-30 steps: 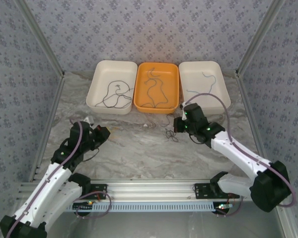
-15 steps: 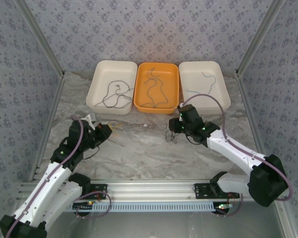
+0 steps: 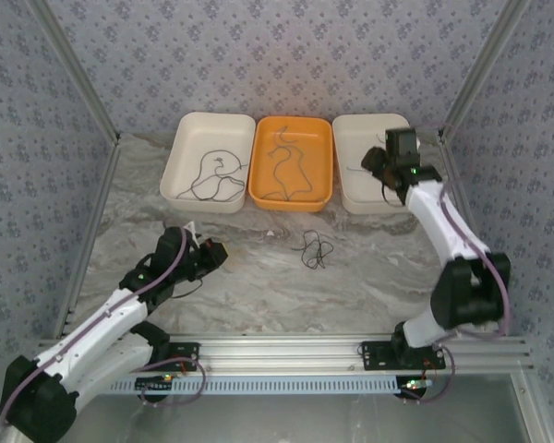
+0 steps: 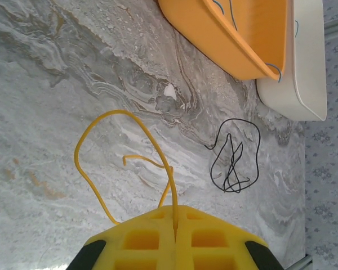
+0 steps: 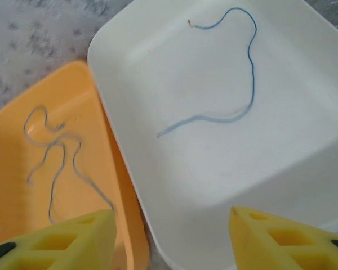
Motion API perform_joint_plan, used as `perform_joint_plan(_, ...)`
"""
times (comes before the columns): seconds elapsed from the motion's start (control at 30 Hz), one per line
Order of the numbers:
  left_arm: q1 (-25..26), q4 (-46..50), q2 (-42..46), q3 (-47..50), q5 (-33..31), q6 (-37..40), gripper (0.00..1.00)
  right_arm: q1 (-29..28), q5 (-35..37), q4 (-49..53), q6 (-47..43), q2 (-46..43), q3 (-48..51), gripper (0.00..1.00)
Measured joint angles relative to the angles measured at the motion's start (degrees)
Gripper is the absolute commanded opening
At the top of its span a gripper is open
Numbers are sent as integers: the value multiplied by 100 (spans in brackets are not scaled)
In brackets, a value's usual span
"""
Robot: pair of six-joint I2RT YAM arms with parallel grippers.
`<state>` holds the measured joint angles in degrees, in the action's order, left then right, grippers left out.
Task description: Untangle the cables
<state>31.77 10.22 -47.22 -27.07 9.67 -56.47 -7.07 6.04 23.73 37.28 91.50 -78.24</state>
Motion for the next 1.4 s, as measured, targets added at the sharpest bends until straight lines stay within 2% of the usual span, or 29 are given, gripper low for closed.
perform_joint_plan(0.13, 129, -186, -203, 0, -92, 0, 0, 94, -20, 177, 295, 1508, -1128, 58)
perform_joint_plan(0.33, 177, -284, -238, -4, -184, 9, 0, 122, 186, 520, 586, 2761, -1965, 60)
perform_joint_plan(0.63, 249, -343, -372, -4, -243, 11, 0, 369, 457, 870, 577, 3539, -2610, 66)
perform_joint_plan(0.9, 282, -411, -400, -4, -267, 9, 0, 391, 562, 1213, 772, 3775, -2761, 67)
perform_joint_plan(1.2, 328, -424, -431, -4, -308, 7, 0, 382, 713, 1620, 1169, 4306, -3580, 68)
perform_joint_plan(1.33, 328, -426, -431, -4, -310, 7, 0, 343, 883, 2031, 1298, 4645, -4070, 63)
perform_joint_plan(1.4, 328, -428, -433, -4, -328, 7, 0, 317, 984, 2188, 1366, 4695, -4144, 55)
